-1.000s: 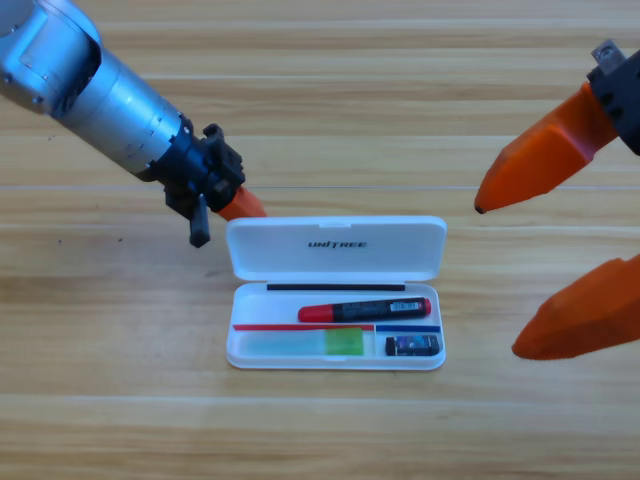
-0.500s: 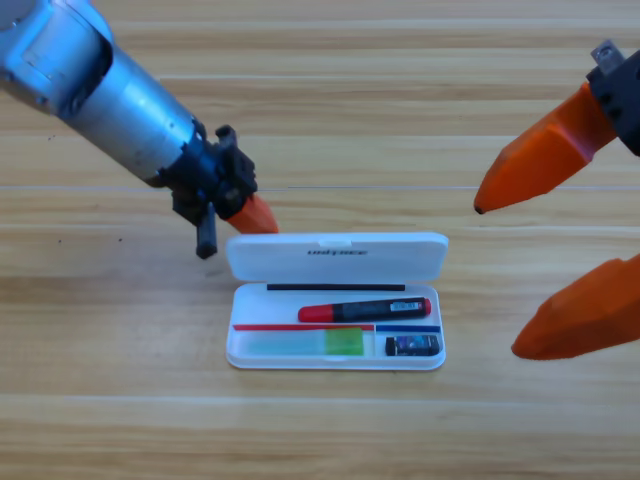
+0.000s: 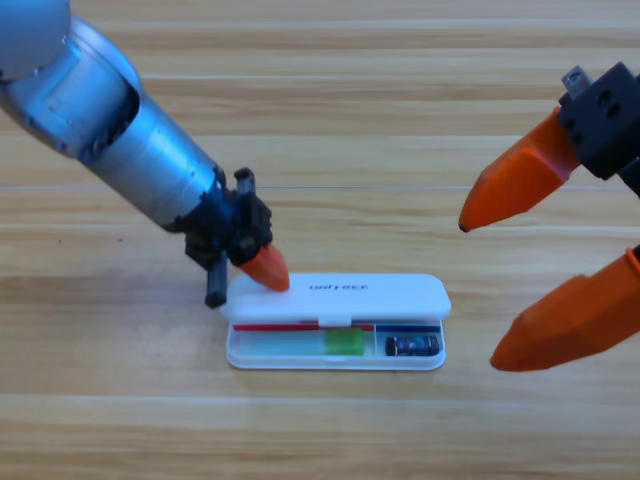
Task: Clean up eraser and pencils
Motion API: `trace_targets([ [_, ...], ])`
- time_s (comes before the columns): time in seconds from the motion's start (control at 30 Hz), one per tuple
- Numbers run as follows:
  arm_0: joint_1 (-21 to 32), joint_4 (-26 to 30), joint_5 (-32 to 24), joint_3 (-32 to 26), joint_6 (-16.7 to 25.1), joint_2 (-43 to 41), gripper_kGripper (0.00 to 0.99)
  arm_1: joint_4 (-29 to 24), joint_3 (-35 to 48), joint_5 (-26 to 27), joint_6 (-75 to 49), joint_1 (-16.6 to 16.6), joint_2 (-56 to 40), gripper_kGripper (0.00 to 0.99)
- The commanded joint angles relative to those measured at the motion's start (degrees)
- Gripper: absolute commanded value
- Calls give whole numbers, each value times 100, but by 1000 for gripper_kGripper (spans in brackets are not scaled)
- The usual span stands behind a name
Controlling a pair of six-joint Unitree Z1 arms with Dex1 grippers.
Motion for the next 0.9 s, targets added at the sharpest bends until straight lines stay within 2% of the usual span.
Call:
trace_targets([
  [0.03,-290,-194,113,295,-70,269,0,-197,185,106,9,95,188,931],
  [0.73,-528,-616,210,576,-219,709,0,-197,176,97,18,95,232,931],
  [0.83,-528,-387,210,488,-237,445,0,-197,176,97,18,95,232,931],
  [0.9,-528,52,219,260,-228,208,0,-197,176,97,18,104,232,931],
])
